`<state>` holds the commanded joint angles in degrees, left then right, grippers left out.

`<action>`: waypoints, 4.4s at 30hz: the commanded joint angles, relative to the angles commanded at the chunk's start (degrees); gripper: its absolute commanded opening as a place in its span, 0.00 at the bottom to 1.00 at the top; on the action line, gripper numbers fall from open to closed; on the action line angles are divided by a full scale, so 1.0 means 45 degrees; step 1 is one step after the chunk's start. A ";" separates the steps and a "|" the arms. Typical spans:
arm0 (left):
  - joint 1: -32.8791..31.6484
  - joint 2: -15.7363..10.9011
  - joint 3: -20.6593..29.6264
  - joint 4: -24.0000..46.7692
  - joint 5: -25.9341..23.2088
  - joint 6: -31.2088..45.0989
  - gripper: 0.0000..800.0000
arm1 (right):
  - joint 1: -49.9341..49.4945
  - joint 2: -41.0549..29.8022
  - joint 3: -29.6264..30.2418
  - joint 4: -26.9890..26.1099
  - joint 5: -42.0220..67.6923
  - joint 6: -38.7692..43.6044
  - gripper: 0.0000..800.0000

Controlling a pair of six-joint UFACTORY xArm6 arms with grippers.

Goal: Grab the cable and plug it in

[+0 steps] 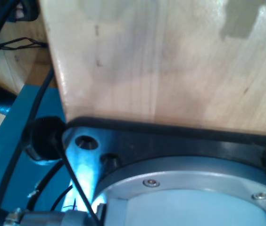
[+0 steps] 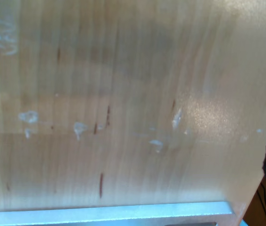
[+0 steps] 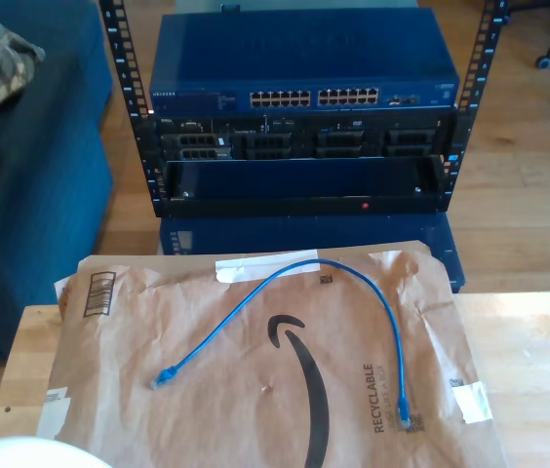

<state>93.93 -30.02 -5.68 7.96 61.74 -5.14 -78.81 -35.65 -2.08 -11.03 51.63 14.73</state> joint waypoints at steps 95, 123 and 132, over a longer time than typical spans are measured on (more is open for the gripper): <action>-0.9065 -0.0059 -0.5118 -0.1895 0.5705 -0.8479 1.00 | 1.6254 -0.0039 -0.5431 0.1016 0.2930 1.3363 0.99; -1.2698 0.0645 -0.5958 -0.3204 0.5802 -1.2073 1.00 | 2.5495 0.7912 -1.1683 0.6330 0.0938 1.5394 0.99; -1.2679 0.0801 -0.5939 -0.3868 0.5763 -1.2269 1.00 | 2.6510 1.0921 -1.4965 0.6212 0.0977 1.5336 0.99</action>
<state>36.88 -26.42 -32.41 -9.45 87.67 -60.35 40.48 13.49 -69.42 16.92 56.02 83.74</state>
